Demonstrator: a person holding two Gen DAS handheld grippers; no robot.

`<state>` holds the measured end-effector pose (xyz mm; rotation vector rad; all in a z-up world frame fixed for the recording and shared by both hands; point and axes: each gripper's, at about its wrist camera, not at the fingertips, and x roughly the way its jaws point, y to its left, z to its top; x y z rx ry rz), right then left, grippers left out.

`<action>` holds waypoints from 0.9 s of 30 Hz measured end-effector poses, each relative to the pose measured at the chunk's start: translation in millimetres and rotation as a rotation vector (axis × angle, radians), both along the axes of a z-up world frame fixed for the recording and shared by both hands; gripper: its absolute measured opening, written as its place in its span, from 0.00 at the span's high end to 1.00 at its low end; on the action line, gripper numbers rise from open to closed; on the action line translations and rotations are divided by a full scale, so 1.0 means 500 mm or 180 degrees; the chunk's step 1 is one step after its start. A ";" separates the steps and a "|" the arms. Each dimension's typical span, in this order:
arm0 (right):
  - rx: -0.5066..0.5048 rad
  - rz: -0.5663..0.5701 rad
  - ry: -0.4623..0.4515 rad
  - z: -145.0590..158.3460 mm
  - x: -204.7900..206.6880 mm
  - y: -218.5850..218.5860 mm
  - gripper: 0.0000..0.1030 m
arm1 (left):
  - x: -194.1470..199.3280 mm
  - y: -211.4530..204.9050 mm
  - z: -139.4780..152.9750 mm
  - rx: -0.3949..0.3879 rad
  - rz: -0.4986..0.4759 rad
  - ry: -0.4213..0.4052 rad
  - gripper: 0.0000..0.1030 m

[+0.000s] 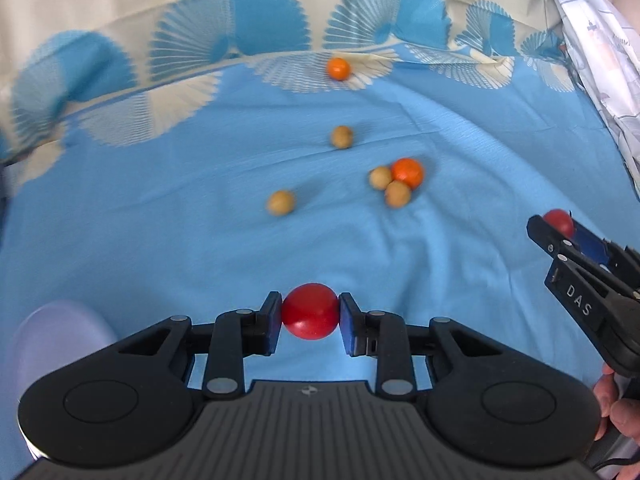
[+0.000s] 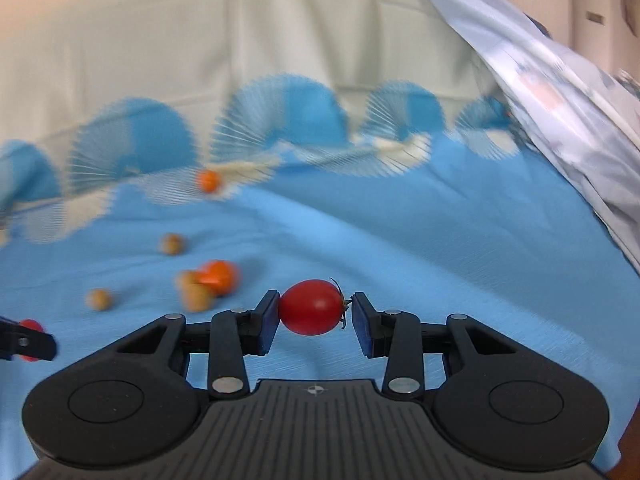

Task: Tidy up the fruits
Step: 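Carry both red tomatoes to the plate and open both grippers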

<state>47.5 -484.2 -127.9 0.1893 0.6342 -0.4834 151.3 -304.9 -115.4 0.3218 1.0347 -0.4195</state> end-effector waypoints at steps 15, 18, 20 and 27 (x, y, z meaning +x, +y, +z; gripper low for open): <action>0.0300 0.1296 -0.0156 0.198 -0.127 0.342 0.60 | -0.208 0.390 0.180 -0.0164 0.0804 -0.0190 0.67; 0.0232 0.1456 -0.0128 0.218 -0.155 0.399 0.60 | -0.249 0.445 0.198 -0.0202 0.0907 -0.0258 0.67; 0.0205 0.1538 -0.0118 0.229 -0.176 0.433 0.60 | -0.273 0.476 0.207 -0.0229 0.0958 -0.0286 0.67; 0.0092 0.1706 -0.0077 0.250 -0.231 0.517 0.60 | -0.334 0.558 0.211 -0.0342 0.1074 -0.0328 0.67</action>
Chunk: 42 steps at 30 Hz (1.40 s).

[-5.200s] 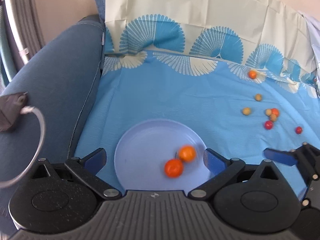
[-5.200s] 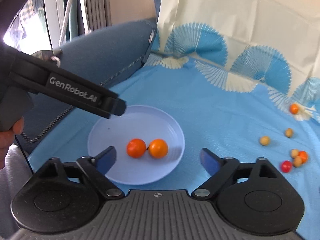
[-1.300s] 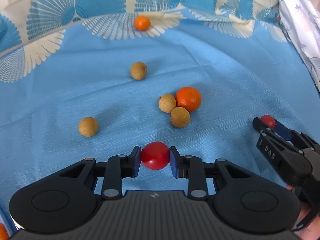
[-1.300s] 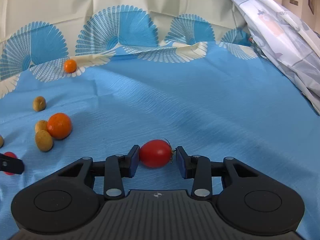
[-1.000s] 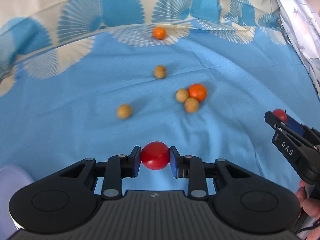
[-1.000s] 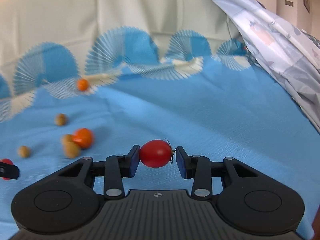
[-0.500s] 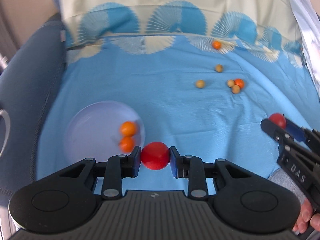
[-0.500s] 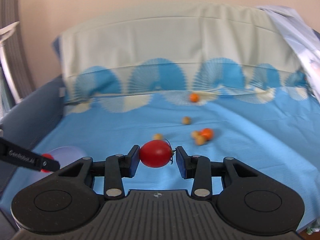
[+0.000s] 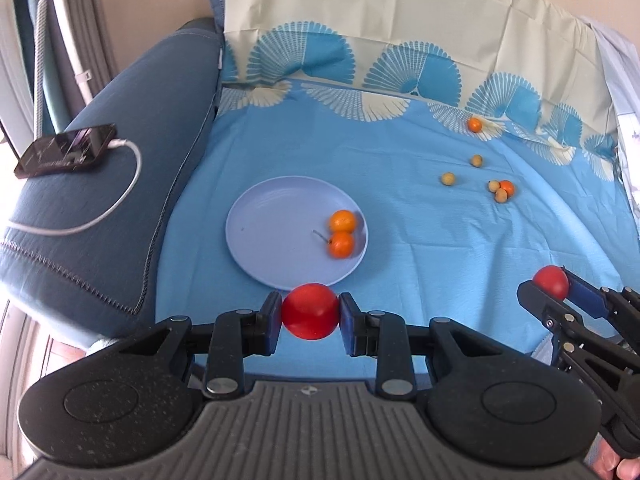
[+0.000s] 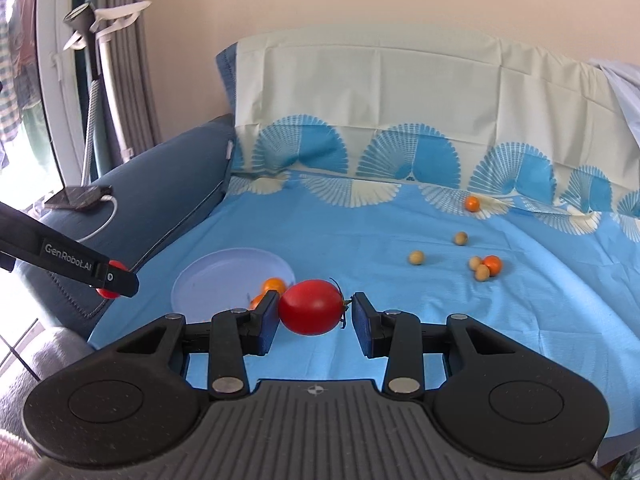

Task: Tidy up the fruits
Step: 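Carry both red tomatoes to the plate and open both grippers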

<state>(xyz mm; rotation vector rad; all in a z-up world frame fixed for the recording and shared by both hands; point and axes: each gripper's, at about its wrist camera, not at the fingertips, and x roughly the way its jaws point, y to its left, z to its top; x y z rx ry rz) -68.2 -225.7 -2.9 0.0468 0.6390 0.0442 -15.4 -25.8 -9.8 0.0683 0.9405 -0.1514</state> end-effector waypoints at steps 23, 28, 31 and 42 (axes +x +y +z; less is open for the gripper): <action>-0.0153 0.0114 0.0086 0.004 0.000 0.056 0.60 | 0.000 0.088 -0.002 -0.0168 0.0238 -0.0035 0.67; -0.0148 0.0098 0.0113 -0.003 0.017 0.056 0.60 | 0.024 0.094 -0.013 -0.0167 0.0278 0.0028 0.67; -0.0149 0.0108 0.0135 -0.010 0.029 0.056 0.60 | 0.041 0.094 -0.022 -0.0154 0.0289 0.0057 0.67; -0.0102 0.0242 0.0242 -0.040 0.110 0.079 0.60 | 0.131 0.089 -0.053 -0.0090 0.0340 0.0138 0.67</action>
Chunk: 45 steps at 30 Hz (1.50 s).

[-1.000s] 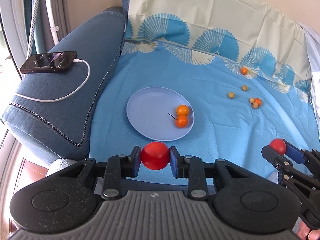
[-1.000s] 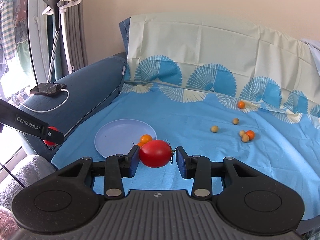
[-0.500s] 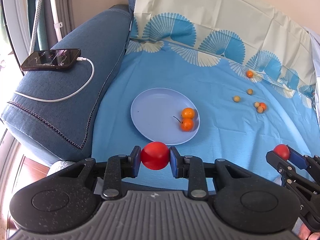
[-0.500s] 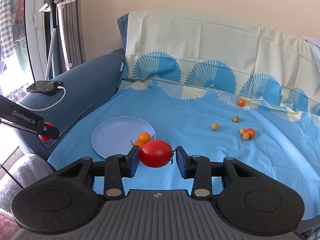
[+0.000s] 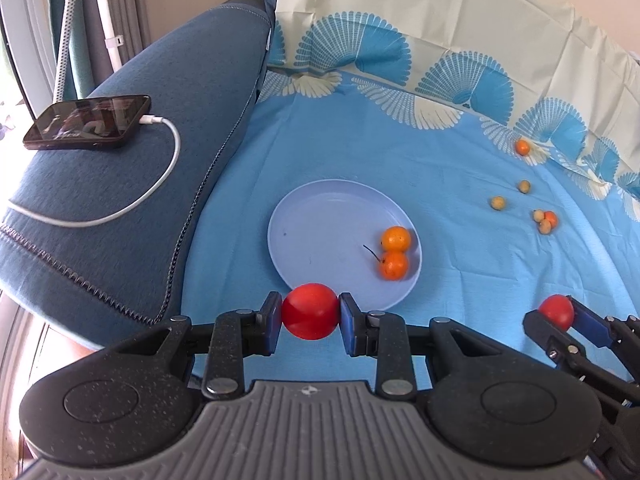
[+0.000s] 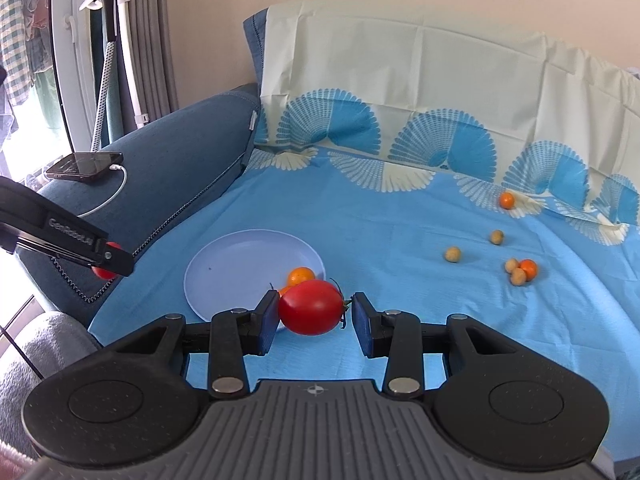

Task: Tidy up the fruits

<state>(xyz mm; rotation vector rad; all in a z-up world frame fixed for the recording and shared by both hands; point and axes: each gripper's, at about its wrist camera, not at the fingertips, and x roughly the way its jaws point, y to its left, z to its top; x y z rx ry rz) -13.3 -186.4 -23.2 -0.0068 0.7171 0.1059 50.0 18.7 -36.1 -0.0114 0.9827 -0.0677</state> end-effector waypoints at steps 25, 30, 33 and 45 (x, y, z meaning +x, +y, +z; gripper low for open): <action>-0.0096 0.0409 0.0365 -0.164 0.250 0.081 0.60 | 0.260 -0.038 -0.175 0.0170 -0.0036 0.0349 0.68; -0.0186 0.0543 0.0463 -0.203 0.276 0.092 0.60 | 0.291 -0.039 -0.212 0.0282 -0.0030 0.0417 0.68; -0.0252 0.0605 0.0512 -0.224 0.285 0.104 0.60 | 0.309 -0.041 -0.228 0.0352 -0.0045 0.0457 0.67; -0.0316 0.0438 0.0394 -0.174 0.265 0.090 0.11 | 0.213 -0.034 -0.146 0.0379 -0.0002 0.0019 0.00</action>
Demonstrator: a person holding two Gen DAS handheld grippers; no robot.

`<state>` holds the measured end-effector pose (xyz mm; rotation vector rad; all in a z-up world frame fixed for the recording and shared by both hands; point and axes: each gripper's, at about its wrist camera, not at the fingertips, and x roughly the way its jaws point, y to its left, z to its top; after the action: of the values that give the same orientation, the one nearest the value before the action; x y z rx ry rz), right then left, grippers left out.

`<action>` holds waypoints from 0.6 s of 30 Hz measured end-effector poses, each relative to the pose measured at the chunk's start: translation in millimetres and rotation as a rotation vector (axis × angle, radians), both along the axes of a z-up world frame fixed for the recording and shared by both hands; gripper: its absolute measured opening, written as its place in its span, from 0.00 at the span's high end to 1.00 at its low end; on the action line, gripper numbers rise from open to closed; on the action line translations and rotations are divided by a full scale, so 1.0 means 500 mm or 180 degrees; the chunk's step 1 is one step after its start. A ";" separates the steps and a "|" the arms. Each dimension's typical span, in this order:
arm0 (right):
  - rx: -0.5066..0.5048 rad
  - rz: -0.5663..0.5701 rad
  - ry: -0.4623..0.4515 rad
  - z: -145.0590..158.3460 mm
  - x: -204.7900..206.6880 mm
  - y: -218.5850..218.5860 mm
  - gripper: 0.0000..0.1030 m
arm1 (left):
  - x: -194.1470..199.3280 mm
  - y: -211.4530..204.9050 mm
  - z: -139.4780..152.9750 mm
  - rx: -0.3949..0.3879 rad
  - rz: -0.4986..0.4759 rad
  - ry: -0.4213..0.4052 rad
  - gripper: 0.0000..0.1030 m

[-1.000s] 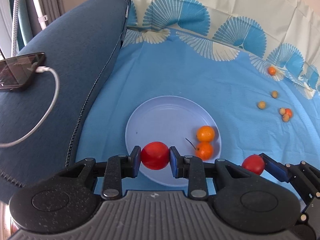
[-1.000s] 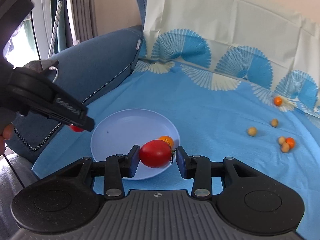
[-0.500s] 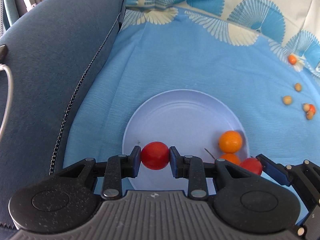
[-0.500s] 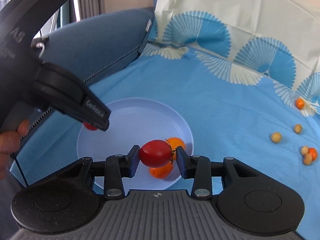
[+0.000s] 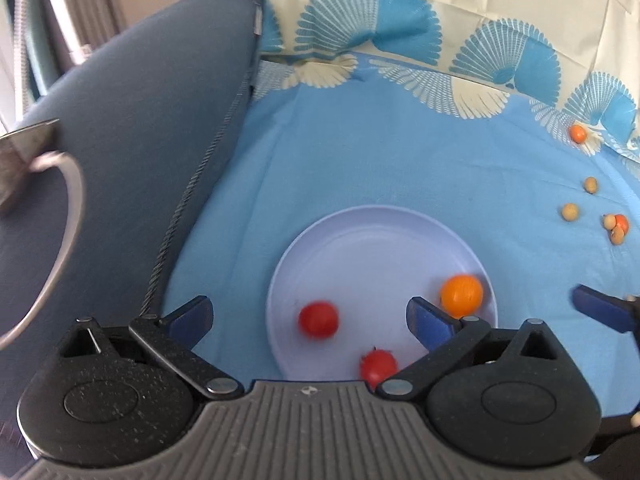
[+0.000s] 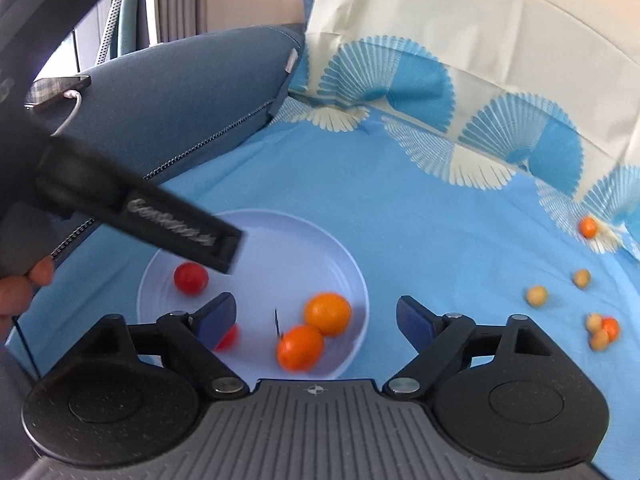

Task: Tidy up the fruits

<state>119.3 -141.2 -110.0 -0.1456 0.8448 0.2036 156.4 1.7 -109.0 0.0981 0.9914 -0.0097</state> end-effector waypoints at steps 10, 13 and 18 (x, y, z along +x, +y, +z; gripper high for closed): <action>0.0276 -0.0358 0.0152 0.097 -0.172 -0.039 0.03 | -0.179 0.020 0.077 0.0023 0.0169 -0.0063 0.00; 0.0248 -0.0382 -0.0110 0.133 -0.226 -0.041 0.01 | -0.218 0.016 0.112 0.0003 0.0151 -0.0173 0.00; 0.0257 -0.0434 -0.0461 0.186 -0.285 -0.051 0.01 | -0.279 0.005 0.174 0.0034 0.0061 -0.0442 0.00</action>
<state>-23.0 -166.7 -17.1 -0.0264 0.6985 0.0976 16.9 4.4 -22.2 0.0977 0.8538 0.0196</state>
